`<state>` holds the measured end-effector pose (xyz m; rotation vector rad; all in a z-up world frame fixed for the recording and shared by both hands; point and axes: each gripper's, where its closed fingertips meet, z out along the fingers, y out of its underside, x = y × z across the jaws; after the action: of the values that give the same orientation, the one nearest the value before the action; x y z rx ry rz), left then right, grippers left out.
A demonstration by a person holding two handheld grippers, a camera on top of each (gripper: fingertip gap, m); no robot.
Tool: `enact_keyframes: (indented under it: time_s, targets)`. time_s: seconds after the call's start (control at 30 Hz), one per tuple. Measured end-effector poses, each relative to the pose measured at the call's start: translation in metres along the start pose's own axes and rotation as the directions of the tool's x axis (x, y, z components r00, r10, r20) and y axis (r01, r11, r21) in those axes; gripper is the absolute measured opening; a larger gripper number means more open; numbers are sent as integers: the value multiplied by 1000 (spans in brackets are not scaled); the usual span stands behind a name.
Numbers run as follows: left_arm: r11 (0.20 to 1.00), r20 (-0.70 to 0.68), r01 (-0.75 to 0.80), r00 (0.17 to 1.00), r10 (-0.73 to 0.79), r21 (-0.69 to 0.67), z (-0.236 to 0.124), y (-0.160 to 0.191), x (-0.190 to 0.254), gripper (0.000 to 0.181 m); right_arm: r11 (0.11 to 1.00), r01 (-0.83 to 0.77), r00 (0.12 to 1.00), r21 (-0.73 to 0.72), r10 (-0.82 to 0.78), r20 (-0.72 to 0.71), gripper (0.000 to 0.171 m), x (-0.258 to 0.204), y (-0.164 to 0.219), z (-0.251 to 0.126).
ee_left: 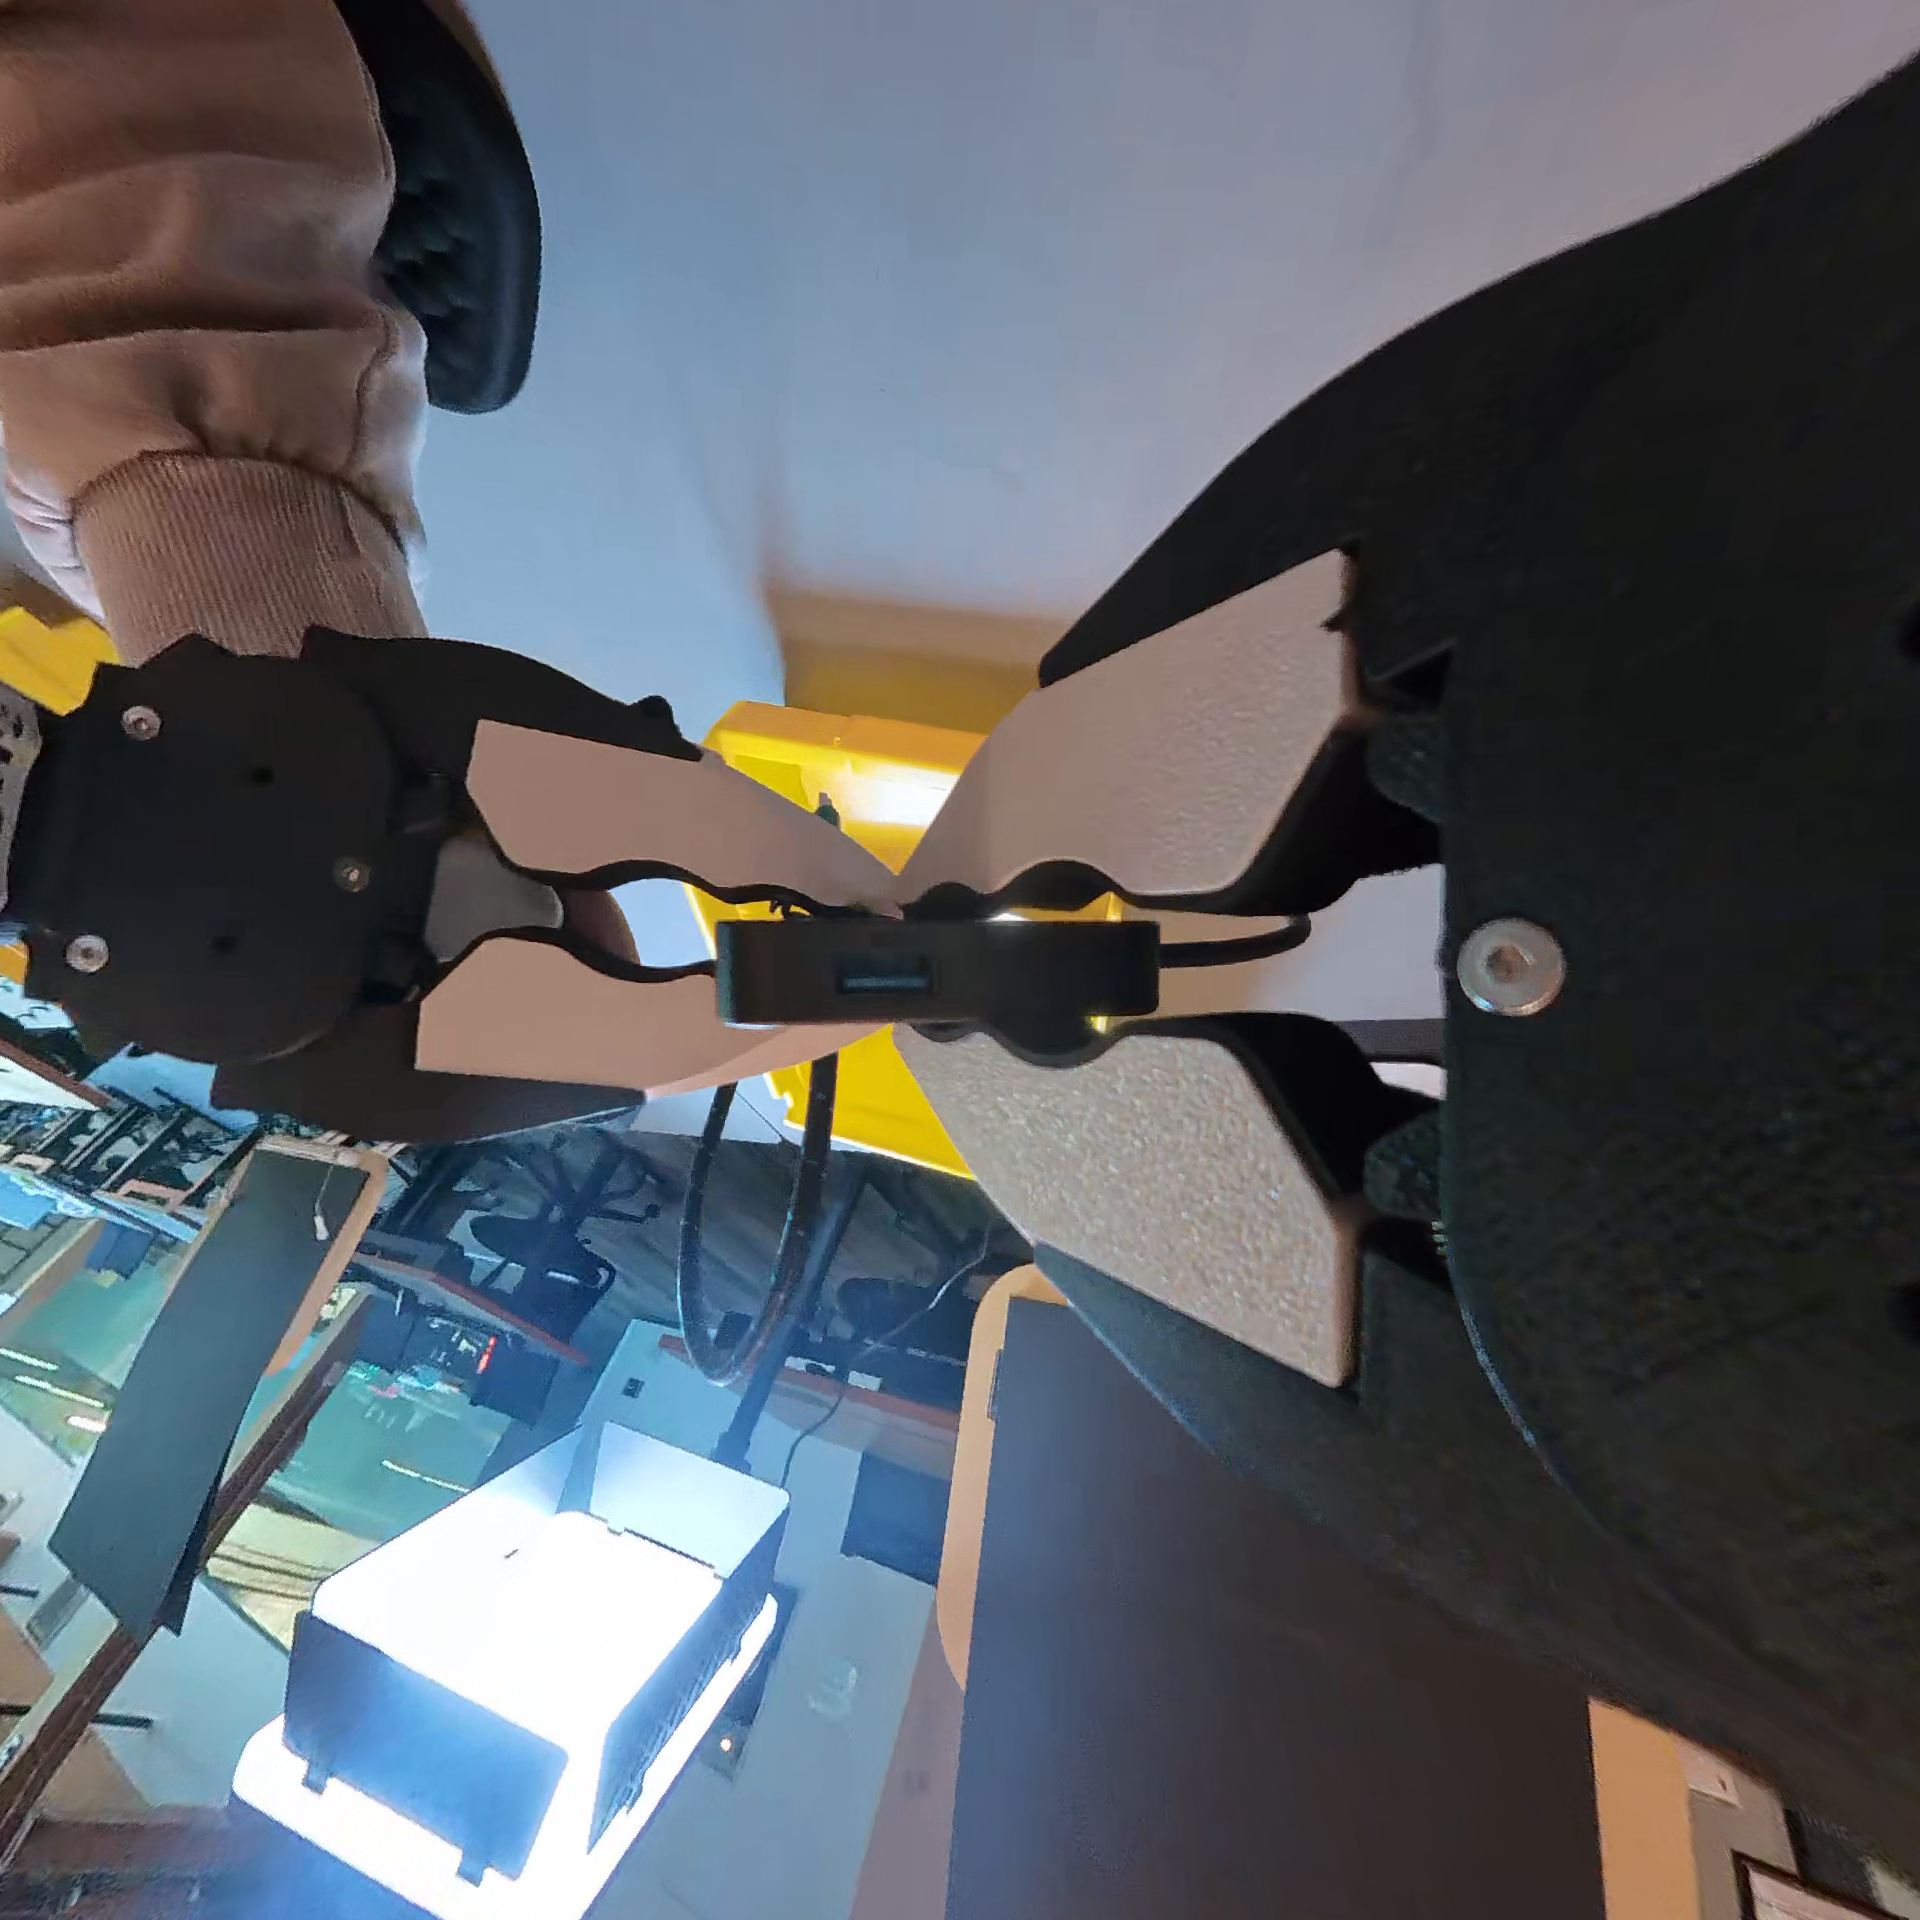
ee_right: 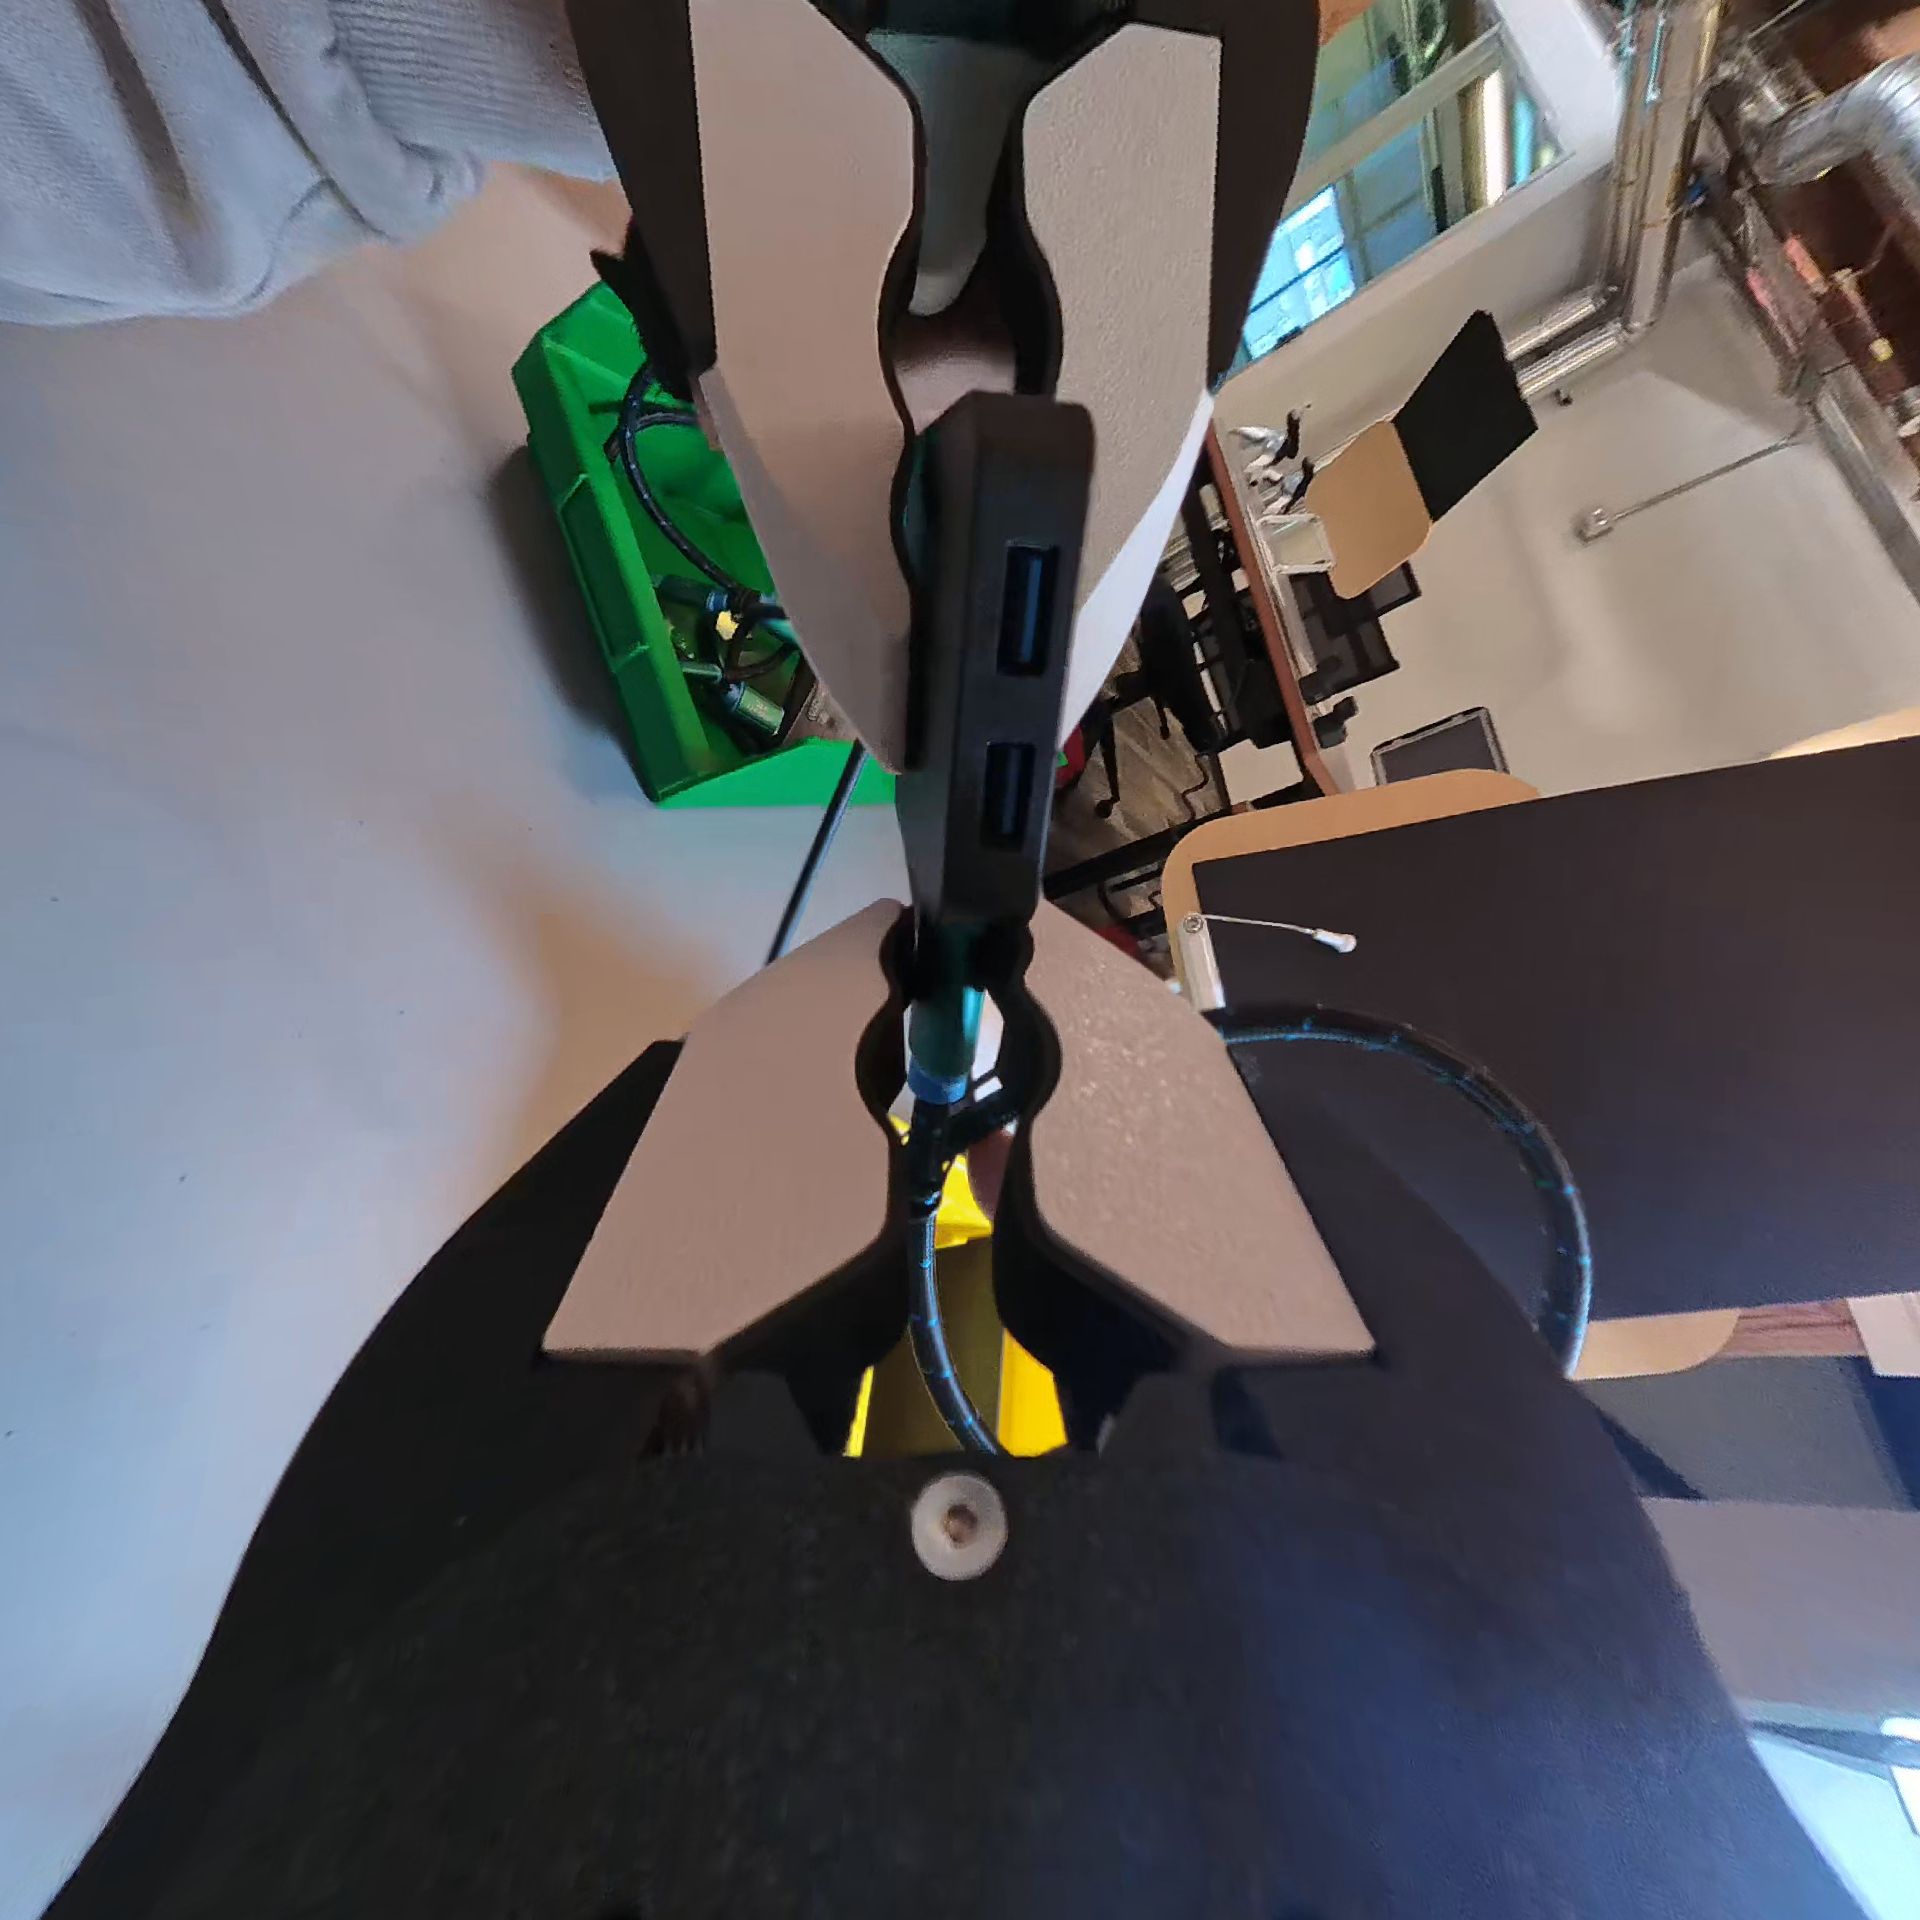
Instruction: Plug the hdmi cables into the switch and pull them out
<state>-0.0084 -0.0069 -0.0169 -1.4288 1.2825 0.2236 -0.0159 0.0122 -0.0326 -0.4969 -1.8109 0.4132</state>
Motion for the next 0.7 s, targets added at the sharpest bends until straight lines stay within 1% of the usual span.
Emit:
enact_keyframes:
  time_s: [0.1, 0.13, 0.17, 0.2, 0.3, 0.37, 0.4, 0.43, 0.47, 0.5, 0.53, 0.57, 0.6, 0.63, 0.7]
  targets:
    - [996, 20, -43, 999, 45, -72, 14, 4, 3, 21, 1000, 22, 1000, -9, -22, 15, 12, -5, -3, 0]
    - [993, 15, -67, 998, 69, -102, 21, 6, 6, 19, 997, 45, 999, -68, -44, 16, 12, -6, 5, 1]
    - [985, 29, -99, 994, 104, -144, 25, 11, 4, 19, 994, 58, 998, -92, -57, 11, 13, -5, 9, 2]
    - [979, 24, -122, 992, 127, -165, 26, 12, 5, 17, 996, 44, 999, -81, -43, 24, 12, -6, 11, 2]
    - [974, -10, -127, 992, 127, -187, 26, 16, 10, 15, 999, 20, 997, -50, -16, 73, 13, -11, 14, 5]
    - [981, -26, -103, 995, 100, -163, 26, 17, 11, 15, 1000, -6, 995, -17, 8, 100, 13, -12, 15, 6]
    - [984, -27, -88, 996, 85, -152, 26, 17, 11, 15, 999, -8, 993, -49, 13, 114, 11, -13, 24, 7]
    - [987, 8, -76, 997, 77, -139, 16, 16, 3, 15, 955, 29, 996, -295, -1, 94, 13, -6, 75, 5]
    - [997, 80, -32, 996, 38, -72, -11, 7, -13, 15, 939, -32, 993, -342, 69, 98, 13, -4, 108, -2]
    - [1000, 141, 16, 990, -19, 22, -44, -6, -26, 15, 944, -139, 981, -298, 173, 89, 12, 0, 117, -9]
    - [997, 188, 29, 981, -42, 69, -72, -12, -33, 15, 951, -150, 986, -270, 165, 31, 13, 14, 113, -15]
    - [997, 235, 21, 971, -38, 71, -89, -12, -38, 16, 964, -158, 987, -212, 156, -26, 13, 27, 99, -17]
    - [996, 292, 1, 956, -29, 93, -100, -15, -45, 15, 974, -177, 984, -141, 172, -48, 12, 36, 82, -17]
    - [988, 334, -17, 942, -37, 157, -106, -25, -51, 15, 976, -181, 983, -122, 174, -66, 12, 42, 76, -18]
    - [958, 370, -41, 926, -70, 284, -112, -45, -57, 15, 971, -193, 978, -144, 179, -108, 13, 50, 80, -19]
